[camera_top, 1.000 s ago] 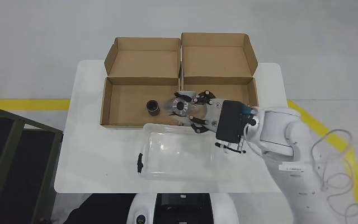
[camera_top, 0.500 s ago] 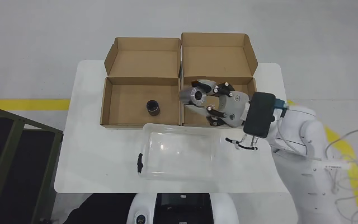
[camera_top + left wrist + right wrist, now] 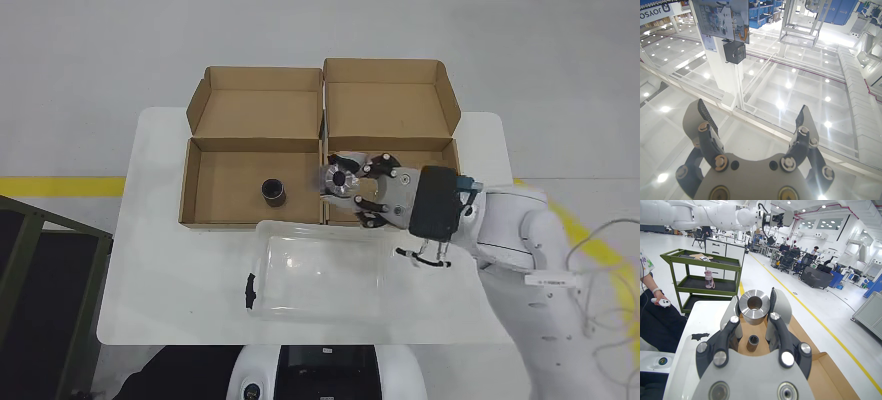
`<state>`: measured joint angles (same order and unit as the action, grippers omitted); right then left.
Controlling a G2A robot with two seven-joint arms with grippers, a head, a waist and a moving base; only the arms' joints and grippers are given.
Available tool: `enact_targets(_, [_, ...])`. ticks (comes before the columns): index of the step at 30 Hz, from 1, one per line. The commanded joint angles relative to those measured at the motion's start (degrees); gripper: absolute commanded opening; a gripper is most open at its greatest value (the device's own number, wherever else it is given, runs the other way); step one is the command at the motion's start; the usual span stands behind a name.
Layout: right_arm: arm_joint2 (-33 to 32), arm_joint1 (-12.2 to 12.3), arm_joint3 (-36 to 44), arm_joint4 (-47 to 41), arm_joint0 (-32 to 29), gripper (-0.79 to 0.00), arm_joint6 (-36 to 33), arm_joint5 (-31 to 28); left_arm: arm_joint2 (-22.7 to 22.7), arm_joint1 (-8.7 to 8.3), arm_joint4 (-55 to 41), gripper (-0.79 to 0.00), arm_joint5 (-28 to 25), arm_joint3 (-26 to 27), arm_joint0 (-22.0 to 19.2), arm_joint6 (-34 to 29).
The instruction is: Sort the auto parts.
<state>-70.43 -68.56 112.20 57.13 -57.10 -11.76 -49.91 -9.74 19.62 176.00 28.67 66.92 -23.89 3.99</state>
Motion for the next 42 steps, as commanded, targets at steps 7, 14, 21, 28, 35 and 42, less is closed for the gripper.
enact_targets(7, [5.4, -0.3, -2.1, 2.6, 1.1, -0.785, -3.1, 1.6, 0.0, 0.00, 0.0, 0.000, 0.0, 0.0, 0.0, 0.0])
enact_targets(14, [9.7, -0.9, -7.3, 4.2, 4.1, -0.785, -4.2, 2.8, 0.0, 0.00, 0.0, 0.000, 0.0, 0.0, 0.0, 0.0])
enact_targets(21, [13.9, -1.9, -14.3, 4.4, 7.6, -0.785, -4.5, 4.8, 0.0, 0.00, 0.0, 0.000, 0.0, 0.0, 0.0, 0.0])
enact_targets(28, [18.1, -3.1, -20.6, 5.6, 11.4, -0.785, -5.0, 7.5, 0.0, 0.00, 0.0, 0.000, 0.0, 0.0, 0.0, 0.0])
enact_targets(35, [21.3, -4.3, -25.3, 7.2, 14.2, -0.785, -6.6, 10.2, 0.0, 0.00, 0.0, 0.000, 0.0, 0.0, 0.0, 0.0])
enact_targets(42, [23.9, -5.4, -28.8, 7.8, 16.4, -0.785, -8.9, 11.9, 0.0, 0.00, 0.0, 0.000, 0.0, 0.0, 0.0, 0.0])
